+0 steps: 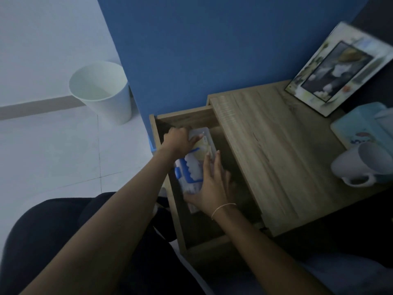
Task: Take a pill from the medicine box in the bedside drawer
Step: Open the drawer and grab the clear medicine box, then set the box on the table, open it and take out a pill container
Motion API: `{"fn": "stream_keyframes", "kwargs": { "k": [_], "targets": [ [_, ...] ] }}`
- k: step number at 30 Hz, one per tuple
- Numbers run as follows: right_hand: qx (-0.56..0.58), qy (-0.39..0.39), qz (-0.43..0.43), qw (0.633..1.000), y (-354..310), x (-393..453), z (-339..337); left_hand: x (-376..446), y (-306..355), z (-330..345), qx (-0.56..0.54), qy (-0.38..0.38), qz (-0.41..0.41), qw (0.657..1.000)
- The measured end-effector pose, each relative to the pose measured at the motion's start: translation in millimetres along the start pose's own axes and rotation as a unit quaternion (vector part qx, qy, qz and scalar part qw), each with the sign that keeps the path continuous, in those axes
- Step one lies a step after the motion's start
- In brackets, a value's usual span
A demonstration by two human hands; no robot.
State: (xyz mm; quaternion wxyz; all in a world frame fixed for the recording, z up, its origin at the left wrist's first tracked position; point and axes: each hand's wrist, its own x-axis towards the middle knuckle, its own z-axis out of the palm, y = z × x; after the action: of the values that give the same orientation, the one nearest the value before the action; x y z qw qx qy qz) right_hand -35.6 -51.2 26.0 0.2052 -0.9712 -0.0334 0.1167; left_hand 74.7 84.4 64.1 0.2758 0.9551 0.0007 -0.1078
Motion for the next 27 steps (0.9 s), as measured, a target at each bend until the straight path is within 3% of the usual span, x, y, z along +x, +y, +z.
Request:
{"fn": "stream_keyframes", "kwargs": {
  "k": [5, 11, 14, 24, 27],
  "targets": [
    [-0.021, 0.025, -0.063, 0.997, -17.6, 8.0, -60.7, -4.4, 26.9, -54.8, -0.017, 0.108, 0.036, 0.993],
    [-0.034, 0.031, -0.117, 0.992, -10.1, 29.6, -136.0, 5.7, 68.3, -99.6, -0.036, 0.138, 0.028, 0.989],
    [-0.061, 0.038, -0.128, 0.989, 14.7, 38.3, -164.9, 10.8, 88.7, -90.4, -0.071, 0.130, 0.027, 0.989],
    [-0.098, -0.052, -0.100, 0.989, 88.4, 62.4, -197.9, 32.0, 109.8, -25.8, -0.134, 0.066, 0.033, 0.988],
    [-0.094, -0.021, -0.082, 0.992, 91.2, 59.1, -198.8, 33.4, 110.9, -22.5, -0.130, 0.081, 0.058, 0.987]
  ]
}}
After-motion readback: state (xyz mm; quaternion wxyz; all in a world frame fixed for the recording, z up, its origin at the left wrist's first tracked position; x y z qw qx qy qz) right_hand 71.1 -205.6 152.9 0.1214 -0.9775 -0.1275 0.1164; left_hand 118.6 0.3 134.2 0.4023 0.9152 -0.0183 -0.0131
